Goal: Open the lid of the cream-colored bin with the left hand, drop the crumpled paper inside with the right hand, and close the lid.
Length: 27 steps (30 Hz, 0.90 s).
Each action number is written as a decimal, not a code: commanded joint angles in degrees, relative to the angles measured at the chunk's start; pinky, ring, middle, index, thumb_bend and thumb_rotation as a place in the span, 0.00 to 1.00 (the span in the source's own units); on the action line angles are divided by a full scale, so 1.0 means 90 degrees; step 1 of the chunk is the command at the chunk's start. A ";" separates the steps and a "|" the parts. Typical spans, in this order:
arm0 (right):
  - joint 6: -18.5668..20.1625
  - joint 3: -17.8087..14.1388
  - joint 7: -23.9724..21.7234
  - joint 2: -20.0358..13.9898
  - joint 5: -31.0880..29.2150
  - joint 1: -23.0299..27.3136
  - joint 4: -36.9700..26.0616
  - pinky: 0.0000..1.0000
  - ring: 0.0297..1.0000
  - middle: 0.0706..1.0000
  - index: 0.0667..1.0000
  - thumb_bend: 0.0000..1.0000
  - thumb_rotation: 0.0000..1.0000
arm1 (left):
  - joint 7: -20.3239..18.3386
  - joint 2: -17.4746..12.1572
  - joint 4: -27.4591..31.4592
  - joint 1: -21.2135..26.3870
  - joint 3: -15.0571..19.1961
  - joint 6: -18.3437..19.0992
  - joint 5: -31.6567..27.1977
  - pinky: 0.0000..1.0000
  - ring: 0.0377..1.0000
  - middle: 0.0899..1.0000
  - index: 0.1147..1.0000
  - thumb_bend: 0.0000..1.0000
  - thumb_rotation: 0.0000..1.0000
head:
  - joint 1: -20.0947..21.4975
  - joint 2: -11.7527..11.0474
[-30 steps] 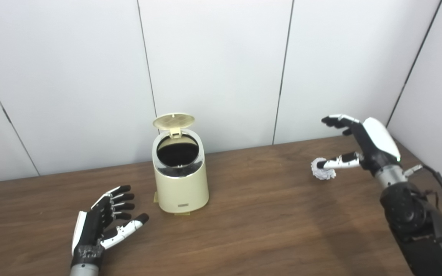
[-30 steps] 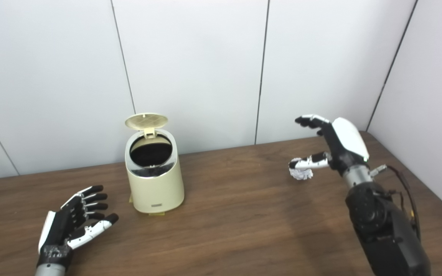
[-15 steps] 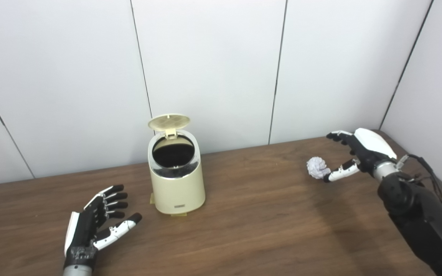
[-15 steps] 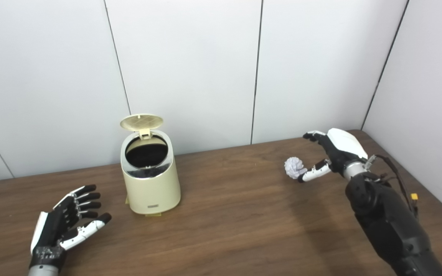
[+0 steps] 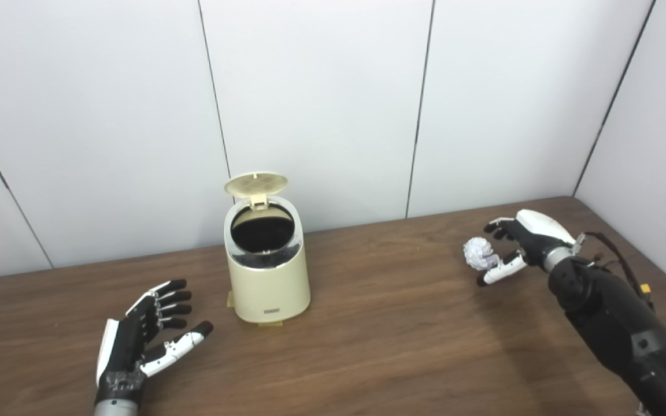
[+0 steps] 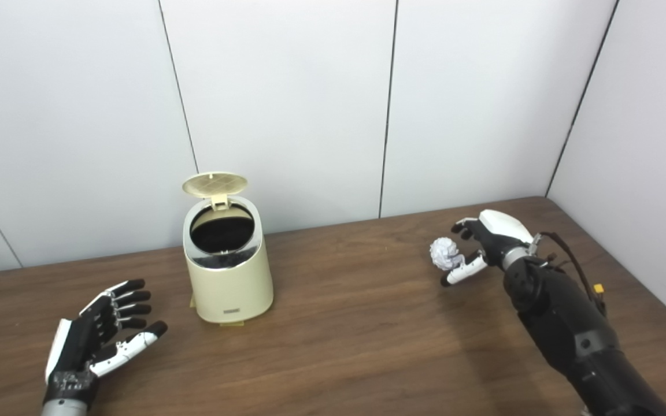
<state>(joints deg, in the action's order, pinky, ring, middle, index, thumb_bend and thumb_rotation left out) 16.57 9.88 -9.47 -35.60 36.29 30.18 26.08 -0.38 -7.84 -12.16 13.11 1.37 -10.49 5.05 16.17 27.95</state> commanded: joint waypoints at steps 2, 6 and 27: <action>-0.0298 0.0040 0.0252 -0.0132 0.0040 0.0401 0.0034 0.71 0.77 0.73 0.77 0.92 0.30 | 0.0032 -0.0044 -0.0008 -0.0018 -0.0013 -0.0119 0.0047 0.60 0.66 0.70 0.76 0.78 0.17 | -0.0005 0.0002; -0.0439 0.0111 0.0359 -0.0117 0.0042 0.0425 0.0149 0.75 0.76 0.71 0.76 0.93 0.29 | 0.0035 -0.0035 0.0048 -0.0027 -0.0009 -0.0043 0.0047 0.60 0.66 0.69 0.75 0.78 0.16 | -0.0008 0.0018; -0.0920 0.0353 0.0383 -0.0406 0.0432 0.0346 -0.0188 0.86 0.62 0.47 0.44 0.53 0.00 | -0.0002 -0.0057 0.0202 -0.0069 -0.0059 0.0122 0.0094 0.60 0.66 0.70 0.75 0.78 0.19 | -0.0115 0.0166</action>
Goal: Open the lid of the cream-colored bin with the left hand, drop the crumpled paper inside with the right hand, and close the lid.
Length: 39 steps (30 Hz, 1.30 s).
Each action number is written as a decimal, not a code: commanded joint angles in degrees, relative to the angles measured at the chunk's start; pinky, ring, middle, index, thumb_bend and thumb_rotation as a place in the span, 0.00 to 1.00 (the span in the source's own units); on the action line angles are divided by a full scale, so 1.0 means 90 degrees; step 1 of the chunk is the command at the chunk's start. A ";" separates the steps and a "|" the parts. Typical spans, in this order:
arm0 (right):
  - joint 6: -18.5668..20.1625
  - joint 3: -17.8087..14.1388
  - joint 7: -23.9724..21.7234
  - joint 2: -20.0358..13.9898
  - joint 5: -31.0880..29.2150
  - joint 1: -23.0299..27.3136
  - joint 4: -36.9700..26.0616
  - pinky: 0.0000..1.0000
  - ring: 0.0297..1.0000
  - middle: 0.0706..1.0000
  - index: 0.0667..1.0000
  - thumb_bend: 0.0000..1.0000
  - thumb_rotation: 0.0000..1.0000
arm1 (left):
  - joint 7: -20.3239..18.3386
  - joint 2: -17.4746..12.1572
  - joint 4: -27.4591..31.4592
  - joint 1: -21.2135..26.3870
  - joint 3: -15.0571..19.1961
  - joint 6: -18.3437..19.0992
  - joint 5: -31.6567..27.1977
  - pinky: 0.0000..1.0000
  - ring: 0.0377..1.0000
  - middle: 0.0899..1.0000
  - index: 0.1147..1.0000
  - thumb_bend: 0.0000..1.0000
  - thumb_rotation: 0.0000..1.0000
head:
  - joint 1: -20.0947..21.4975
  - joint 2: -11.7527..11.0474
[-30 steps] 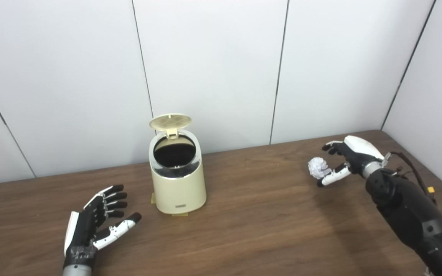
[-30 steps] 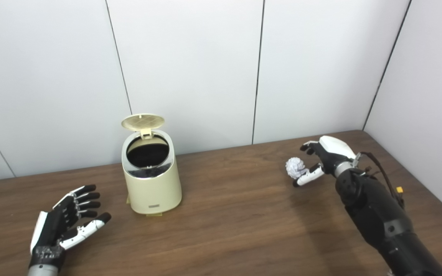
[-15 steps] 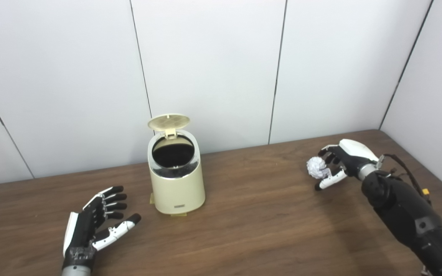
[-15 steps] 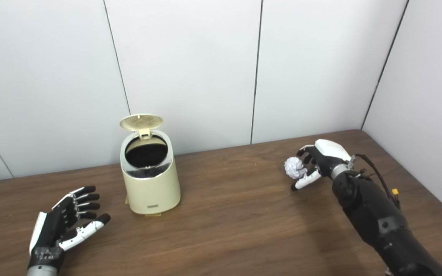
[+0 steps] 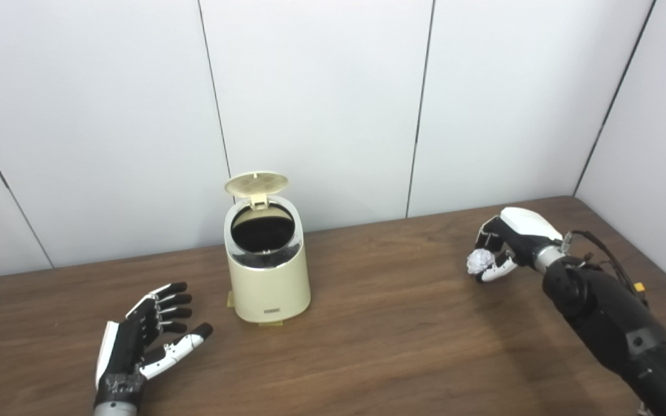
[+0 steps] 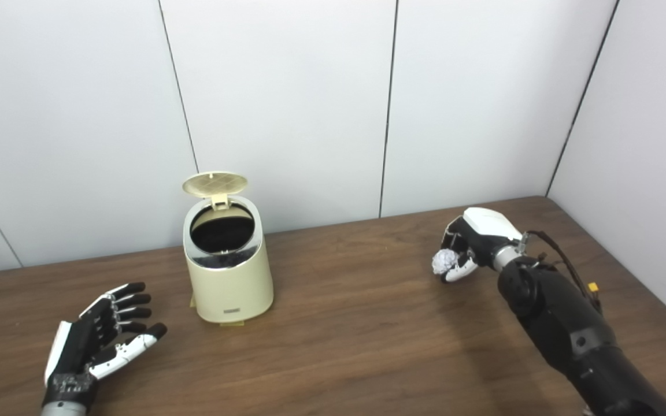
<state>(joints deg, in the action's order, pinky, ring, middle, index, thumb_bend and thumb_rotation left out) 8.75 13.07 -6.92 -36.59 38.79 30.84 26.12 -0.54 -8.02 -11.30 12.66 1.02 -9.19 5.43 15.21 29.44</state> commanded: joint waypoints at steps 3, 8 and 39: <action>-0.0213 0.0135 0.0130 -0.0408 0.0356 0.0324 -0.0205 0.83 0.63 0.46 0.44 0.53 0.00 | -0.0001 -0.0030 0.0127 -0.0014 -0.0028 0.0016 0.0038 0.61 0.67 0.70 0.76 0.77 0.18 | -0.0027 0.0019; -0.0434 0.0360 0.0125 -0.0651 0.0786 0.0423 -0.0487 0.79 0.62 0.45 0.45 0.53 0.00 | 0.0010 -0.0019 0.0116 -0.0004 -0.0061 -0.0008 0.0067 0.59 0.66 0.70 0.75 0.77 0.17 | -0.0068 0.0030; 0.0402 -0.0407 -0.0598 0.1505 0.0149 0.0913 -0.3326 1.00 0.59 0.41 0.49 0.53 0.00 | 0.0072 0.0214 -0.0040 0.0055 -0.0167 0.0014 0.0040 0.59 0.65 0.69 0.75 0.80 0.18 | -0.0632 -0.0019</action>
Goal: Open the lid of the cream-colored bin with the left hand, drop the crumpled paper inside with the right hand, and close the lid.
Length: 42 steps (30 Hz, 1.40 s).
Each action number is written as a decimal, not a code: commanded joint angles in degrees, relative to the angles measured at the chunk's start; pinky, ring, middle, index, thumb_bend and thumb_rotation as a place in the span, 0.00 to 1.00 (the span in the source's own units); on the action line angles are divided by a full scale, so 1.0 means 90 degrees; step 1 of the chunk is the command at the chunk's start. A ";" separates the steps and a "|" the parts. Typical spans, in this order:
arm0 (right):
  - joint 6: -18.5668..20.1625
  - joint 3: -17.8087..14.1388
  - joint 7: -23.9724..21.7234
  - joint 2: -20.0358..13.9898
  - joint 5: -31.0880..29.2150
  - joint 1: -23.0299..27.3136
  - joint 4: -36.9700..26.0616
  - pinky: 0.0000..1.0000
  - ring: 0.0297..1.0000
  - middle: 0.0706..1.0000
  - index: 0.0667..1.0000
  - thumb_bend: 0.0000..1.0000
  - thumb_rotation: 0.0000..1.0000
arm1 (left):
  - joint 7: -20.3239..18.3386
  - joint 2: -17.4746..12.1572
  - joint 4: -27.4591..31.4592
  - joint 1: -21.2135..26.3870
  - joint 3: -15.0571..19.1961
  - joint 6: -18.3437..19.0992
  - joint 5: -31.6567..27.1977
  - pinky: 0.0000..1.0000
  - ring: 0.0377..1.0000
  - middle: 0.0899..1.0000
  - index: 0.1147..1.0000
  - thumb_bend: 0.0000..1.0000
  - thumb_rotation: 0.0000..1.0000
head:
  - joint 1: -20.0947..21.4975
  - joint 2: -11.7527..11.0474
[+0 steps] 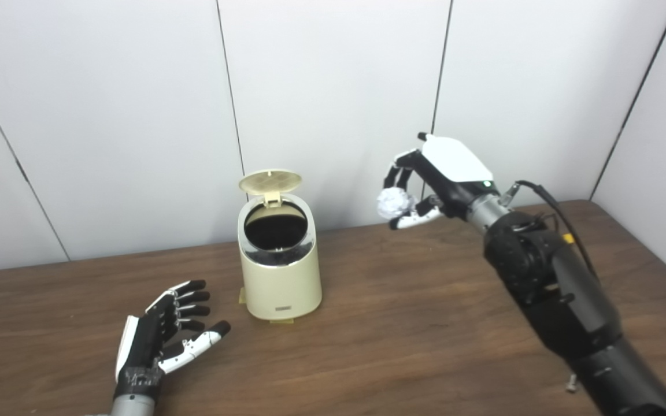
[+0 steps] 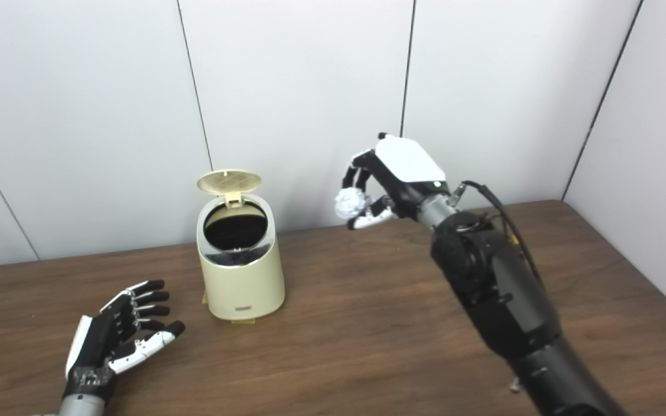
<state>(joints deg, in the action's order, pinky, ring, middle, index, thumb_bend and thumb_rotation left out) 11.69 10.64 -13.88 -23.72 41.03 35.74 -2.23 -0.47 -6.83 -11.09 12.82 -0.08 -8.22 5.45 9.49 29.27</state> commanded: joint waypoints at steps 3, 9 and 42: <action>0.0382 -0.0177 0.0261 0.0559 -0.0135 0.0405 -0.0204 1.00 0.61 0.41 0.49 0.53 0.00 | 0.0070 0.0108 -0.0064 0.0033 -0.0051 -0.0098 0.0043 0.59 0.66 0.69 0.74 0.81 0.19 | -0.0046 -0.0001; 0.0354 -0.0218 0.0527 0.1177 -0.0369 0.0455 -0.0016 0.76 0.48 0.40 0.50 0.52 0.00 | 0.0084 0.0145 -0.0053 0.0025 -0.0085 -0.0071 0.0092 0.60 0.67 0.70 0.75 0.81 0.20 | -0.0161 0.0005; 0.0294 0.0160 0.1197 0.2131 -0.0729 0.0470 0.1029 1.00 0.73 0.59 0.64 0.78 0.10 | 0.0137 0.0389 0.0055 -0.0003 -0.0133 0.0046 0.0244 0.62 0.67 0.69 0.74 0.83 0.21 | -0.0579 0.0027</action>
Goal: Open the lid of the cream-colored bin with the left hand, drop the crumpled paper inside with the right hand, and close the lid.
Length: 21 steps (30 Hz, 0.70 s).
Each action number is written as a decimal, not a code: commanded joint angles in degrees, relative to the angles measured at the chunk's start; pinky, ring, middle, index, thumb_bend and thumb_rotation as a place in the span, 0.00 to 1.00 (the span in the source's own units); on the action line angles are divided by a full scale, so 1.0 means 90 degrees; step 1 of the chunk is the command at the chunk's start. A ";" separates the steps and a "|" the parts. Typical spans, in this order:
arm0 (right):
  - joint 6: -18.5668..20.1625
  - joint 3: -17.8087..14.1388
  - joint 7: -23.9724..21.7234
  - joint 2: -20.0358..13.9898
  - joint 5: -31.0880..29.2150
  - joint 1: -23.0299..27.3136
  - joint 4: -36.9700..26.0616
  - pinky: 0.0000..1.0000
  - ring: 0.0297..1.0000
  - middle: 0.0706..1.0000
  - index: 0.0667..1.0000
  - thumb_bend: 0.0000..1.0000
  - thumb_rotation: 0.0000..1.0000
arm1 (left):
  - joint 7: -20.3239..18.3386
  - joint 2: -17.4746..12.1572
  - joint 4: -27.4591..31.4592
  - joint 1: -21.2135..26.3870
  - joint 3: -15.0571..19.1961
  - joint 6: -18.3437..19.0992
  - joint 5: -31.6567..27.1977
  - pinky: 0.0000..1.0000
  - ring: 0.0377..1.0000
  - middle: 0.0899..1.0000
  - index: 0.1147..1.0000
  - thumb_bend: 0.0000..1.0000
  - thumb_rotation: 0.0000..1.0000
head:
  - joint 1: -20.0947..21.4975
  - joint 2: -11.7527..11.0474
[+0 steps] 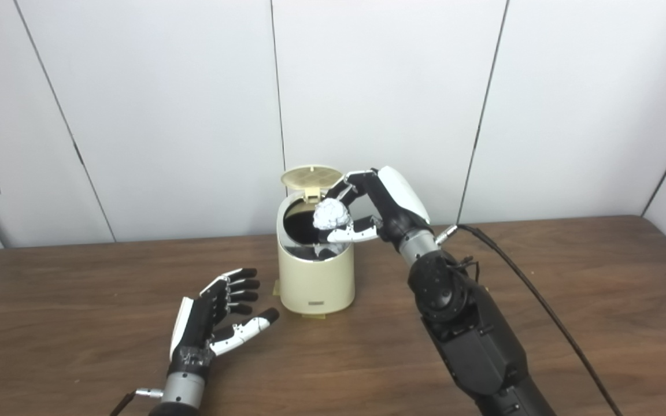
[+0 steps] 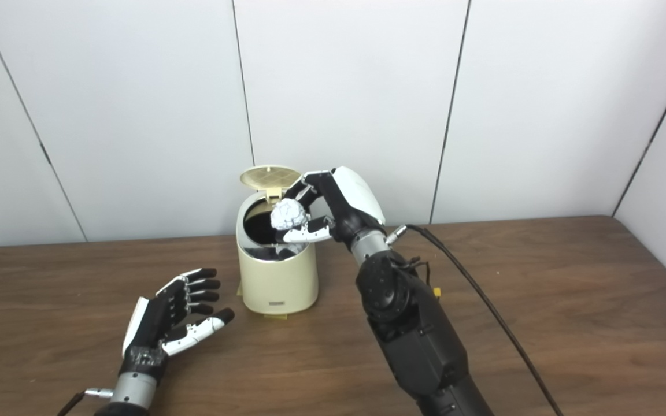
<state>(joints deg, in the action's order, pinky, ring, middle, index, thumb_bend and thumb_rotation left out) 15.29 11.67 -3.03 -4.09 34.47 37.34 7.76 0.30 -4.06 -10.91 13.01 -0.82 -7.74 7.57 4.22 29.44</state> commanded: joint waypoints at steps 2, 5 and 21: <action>-0.0102 0.0154 -0.0048 -0.0138 0.0066 0.0287 -0.0082 0.92 0.76 0.67 0.71 0.86 0.14 | 0.0047 0.0073 0.0039 -0.0019 -0.0057 0.0010 0.0016 0.61 0.67 0.69 0.74 0.83 0.21 | 0.0006 0.0018; -0.0040 0.0288 -0.0109 -0.0248 0.0148 0.0297 -0.0123 0.78 0.76 0.72 0.73 0.86 0.17 | 0.0041 0.0078 0.0032 -0.0014 -0.0057 0.0022 -0.0007 0.60 0.66 0.69 0.74 0.83 0.21 | 0.0005 0.0019; 0.0018 0.0398 -0.0151 -0.0375 0.0133 0.0227 -0.0272 0.68 0.75 0.76 0.75 0.86 0.17 | 0.0024 0.0075 0.0052 -0.0003 -0.0079 0.0053 -0.0017 0.62 0.67 0.69 0.74 0.82 0.20 | -0.0001 0.0028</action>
<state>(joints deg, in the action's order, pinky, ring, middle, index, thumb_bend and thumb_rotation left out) 15.44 15.24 -4.19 -6.94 35.49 37.54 6.47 0.20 -4.00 -10.80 13.00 -1.13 -6.70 7.55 4.13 29.62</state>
